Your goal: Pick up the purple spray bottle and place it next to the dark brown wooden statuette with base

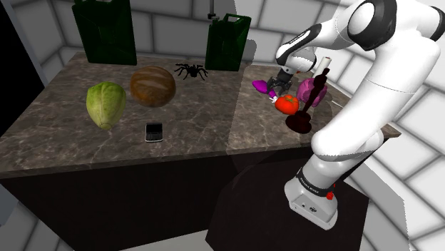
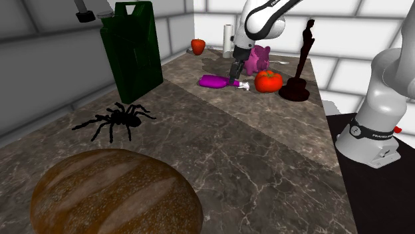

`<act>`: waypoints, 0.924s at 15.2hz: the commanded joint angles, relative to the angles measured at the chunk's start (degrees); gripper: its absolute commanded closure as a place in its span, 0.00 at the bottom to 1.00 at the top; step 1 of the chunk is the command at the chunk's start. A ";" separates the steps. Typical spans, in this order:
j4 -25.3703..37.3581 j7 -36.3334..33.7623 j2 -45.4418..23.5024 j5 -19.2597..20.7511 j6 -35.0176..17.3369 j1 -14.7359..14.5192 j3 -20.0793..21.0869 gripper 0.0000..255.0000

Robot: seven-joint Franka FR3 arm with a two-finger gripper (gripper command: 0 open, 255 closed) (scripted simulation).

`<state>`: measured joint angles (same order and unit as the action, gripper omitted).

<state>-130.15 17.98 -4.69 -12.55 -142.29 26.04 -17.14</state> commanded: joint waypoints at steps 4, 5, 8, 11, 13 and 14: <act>0.48 -1.48 3.13 2.15 3.35 0.02 -0.43 0.00; 0.84 -2.14 4.61 3.11 5.07 0.06 -0.58 0.00; 1.19 -2.62 5.73 3.81 6.45 0.17 -0.61 0.00; 1.19 -2.62 5.73 3.81 6.45 0.18 -0.60 0.00; 1.19 -2.62 5.73 3.81 6.45 0.18 -0.60 0.00; 1.19 -2.62 5.73 3.81 6.45 0.18 -0.60 0.00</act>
